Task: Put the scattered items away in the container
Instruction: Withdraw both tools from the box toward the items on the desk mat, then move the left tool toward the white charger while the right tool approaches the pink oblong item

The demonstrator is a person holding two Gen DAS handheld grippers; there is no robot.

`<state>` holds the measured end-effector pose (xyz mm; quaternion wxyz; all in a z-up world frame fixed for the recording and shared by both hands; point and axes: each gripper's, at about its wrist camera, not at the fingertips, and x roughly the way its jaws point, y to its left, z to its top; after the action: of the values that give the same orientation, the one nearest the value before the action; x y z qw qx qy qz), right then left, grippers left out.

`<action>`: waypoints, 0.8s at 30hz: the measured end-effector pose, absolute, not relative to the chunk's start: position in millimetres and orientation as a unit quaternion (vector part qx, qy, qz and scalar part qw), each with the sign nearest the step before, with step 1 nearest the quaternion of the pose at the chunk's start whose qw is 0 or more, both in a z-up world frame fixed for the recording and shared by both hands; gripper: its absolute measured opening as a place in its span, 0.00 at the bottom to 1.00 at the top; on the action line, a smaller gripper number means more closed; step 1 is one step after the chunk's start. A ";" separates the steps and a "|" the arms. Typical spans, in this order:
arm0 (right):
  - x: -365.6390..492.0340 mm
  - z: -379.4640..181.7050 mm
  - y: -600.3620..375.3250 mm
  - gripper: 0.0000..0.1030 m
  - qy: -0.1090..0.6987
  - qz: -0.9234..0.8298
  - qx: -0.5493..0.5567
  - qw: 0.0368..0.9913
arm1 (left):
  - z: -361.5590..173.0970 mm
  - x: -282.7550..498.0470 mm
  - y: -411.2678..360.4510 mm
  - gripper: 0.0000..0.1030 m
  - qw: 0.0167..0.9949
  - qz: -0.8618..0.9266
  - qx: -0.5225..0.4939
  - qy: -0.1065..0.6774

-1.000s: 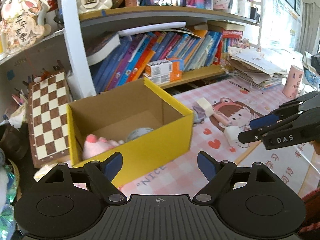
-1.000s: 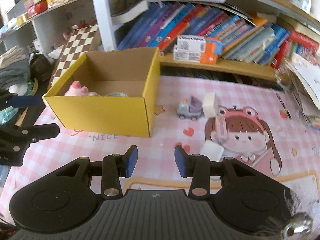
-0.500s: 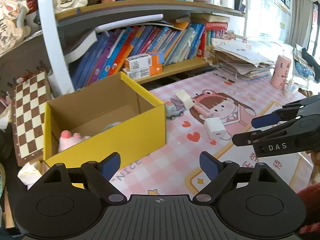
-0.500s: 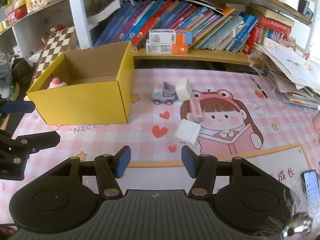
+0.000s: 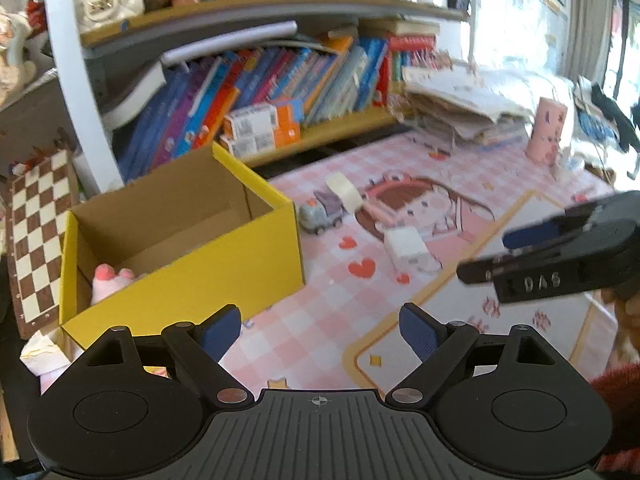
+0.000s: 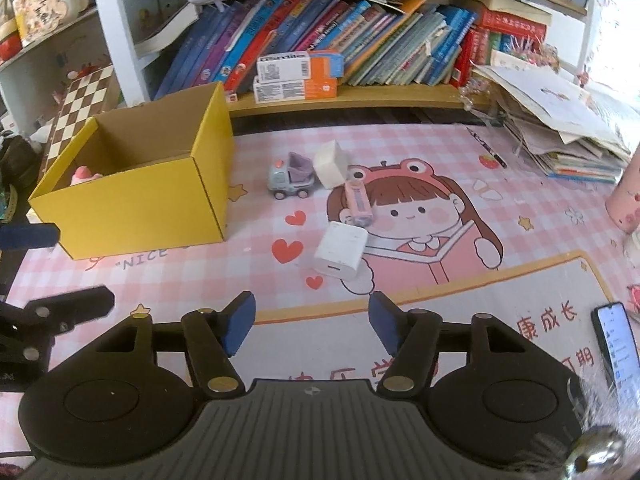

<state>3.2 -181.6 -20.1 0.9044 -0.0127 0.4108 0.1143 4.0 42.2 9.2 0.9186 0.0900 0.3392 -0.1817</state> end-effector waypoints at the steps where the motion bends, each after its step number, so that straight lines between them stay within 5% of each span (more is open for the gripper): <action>1: 3.5 -21.5 -182.0 0.62 0.413 0.112 -0.010 0.904 | 9.9 3.1 41.8 0.86 0.921 -0.180 0.086 0.335; 11: 7.6 -27.8 -183.5 0.75 0.416 0.096 -0.003 0.904 | 6.9 3.2 35.2 0.86 0.919 -0.174 0.095 0.340; 24: 12.4 -31.3 -188.2 0.75 0.423 0.095 -0.001 0.901 | 0.6 2.9 20.6 0.86 0.905 -0.201 0.104 0.359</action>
<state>12.4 -188.2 -31.3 0.9014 -0.0011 0.4225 0.0947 2.9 20.6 0.6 0.9055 0.1043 0.3588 -0.2014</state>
